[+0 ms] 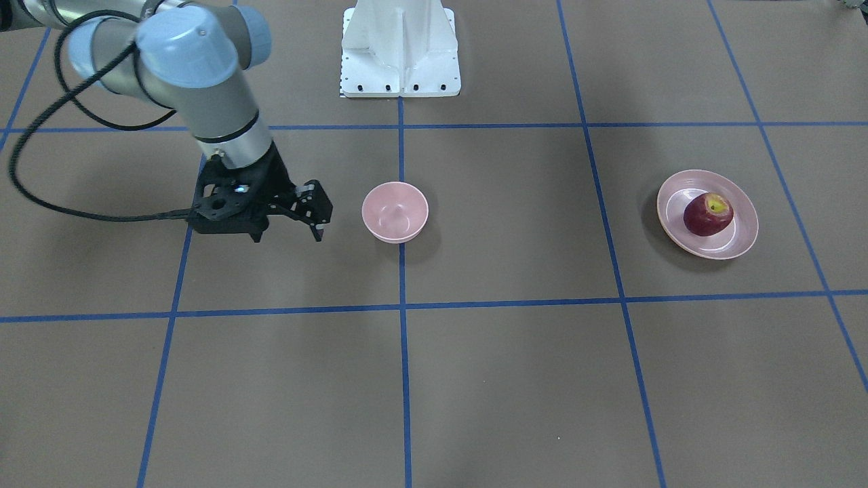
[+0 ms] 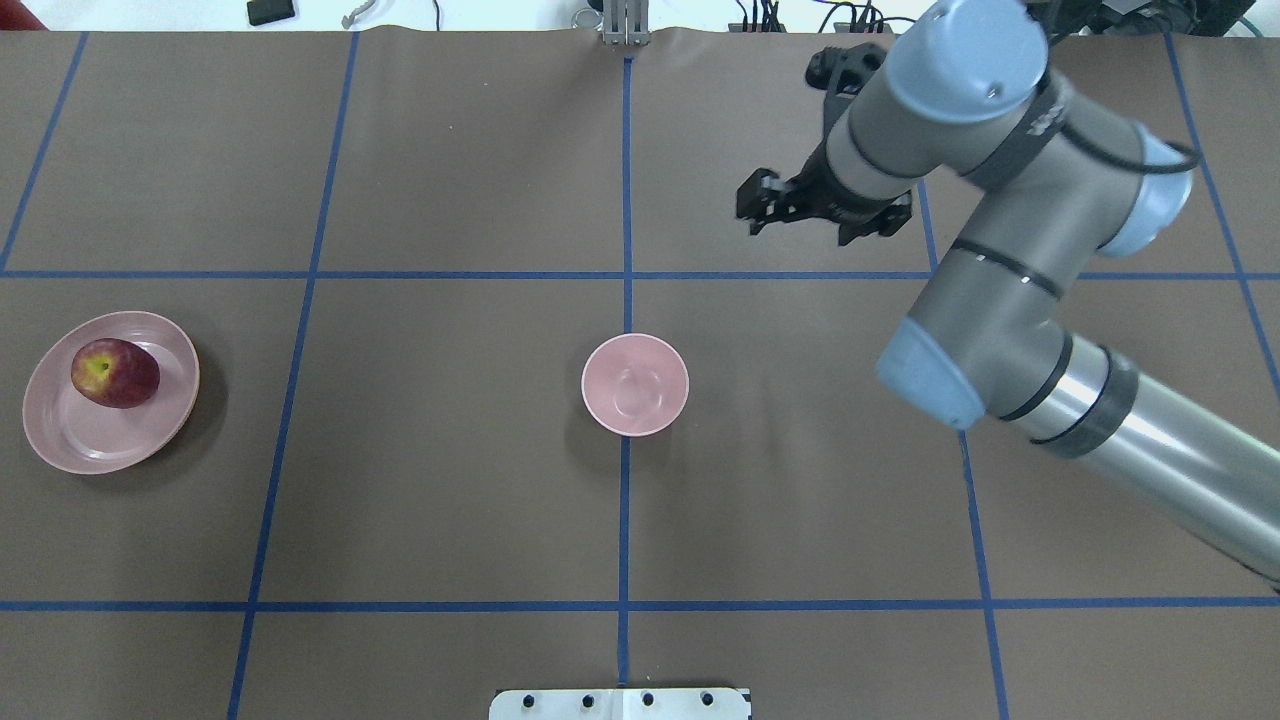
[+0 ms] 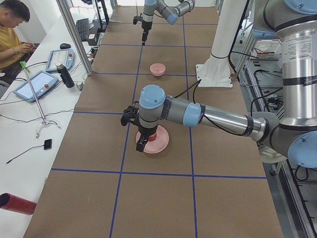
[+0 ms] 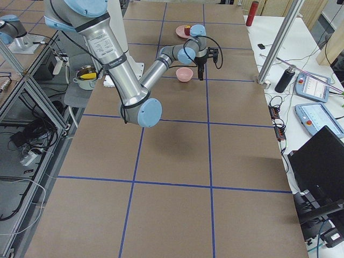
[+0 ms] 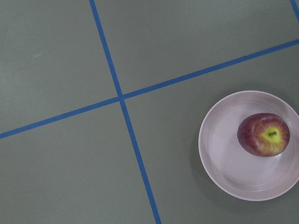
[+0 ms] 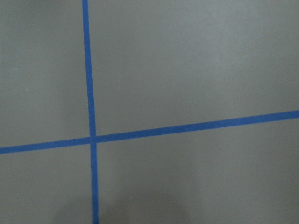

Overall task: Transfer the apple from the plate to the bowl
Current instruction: 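Release the pink bowl and withdraw the right gripper away from it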

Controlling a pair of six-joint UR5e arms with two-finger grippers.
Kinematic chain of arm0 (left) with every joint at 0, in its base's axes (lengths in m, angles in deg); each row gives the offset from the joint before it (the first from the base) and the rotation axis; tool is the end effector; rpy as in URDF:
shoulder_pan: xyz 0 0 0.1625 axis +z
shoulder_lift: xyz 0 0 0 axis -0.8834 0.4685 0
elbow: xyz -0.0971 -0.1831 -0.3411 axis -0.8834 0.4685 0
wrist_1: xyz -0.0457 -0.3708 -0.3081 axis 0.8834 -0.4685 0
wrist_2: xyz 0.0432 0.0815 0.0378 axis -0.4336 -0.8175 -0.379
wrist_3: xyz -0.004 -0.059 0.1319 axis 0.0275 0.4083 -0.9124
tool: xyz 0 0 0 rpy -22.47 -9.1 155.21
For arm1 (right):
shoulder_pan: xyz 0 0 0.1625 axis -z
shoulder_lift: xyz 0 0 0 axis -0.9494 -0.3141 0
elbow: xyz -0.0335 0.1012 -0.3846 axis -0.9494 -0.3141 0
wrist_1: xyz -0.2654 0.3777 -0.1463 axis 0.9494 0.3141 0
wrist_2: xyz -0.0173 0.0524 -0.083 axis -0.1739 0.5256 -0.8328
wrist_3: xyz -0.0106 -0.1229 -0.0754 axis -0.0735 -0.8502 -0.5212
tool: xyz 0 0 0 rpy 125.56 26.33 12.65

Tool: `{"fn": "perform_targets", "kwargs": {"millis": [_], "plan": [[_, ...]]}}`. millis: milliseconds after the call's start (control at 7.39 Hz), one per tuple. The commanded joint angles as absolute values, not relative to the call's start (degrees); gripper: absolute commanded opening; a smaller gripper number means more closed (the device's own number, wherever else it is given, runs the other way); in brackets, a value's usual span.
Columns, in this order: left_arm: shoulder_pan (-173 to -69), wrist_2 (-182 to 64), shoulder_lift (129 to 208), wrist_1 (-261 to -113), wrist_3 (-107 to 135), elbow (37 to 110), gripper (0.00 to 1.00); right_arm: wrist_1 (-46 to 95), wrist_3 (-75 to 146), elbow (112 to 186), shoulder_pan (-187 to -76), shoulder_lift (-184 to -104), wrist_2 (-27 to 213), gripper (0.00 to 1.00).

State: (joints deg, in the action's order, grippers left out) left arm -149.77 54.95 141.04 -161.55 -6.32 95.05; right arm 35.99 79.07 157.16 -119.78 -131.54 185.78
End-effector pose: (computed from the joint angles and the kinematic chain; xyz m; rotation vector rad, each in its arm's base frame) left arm -0.0097 -0.5210 0.5118 0.2784 0.7800 0.2385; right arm -0.4250 -0.5801 0.1932 0.1680 -0.8778 0.1222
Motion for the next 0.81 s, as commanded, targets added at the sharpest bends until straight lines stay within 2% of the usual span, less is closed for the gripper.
{"fn": "perform_targets", "kwargs": {"millis": [0, 677], "plan": [[-145.75, 54.88, 142.74, -161.88, -0.32, 95.13, 0.98, 37.28, 56.06, 156.82, -133.95, -139.32, 194.29, 1.00], [-135.30, 53.04, 142.22, -172.95, 21.74, 94.96, 0.98, 37.19, 7.95, 156.64, -158.49, -163.76, 201.25, 1.00]]}}
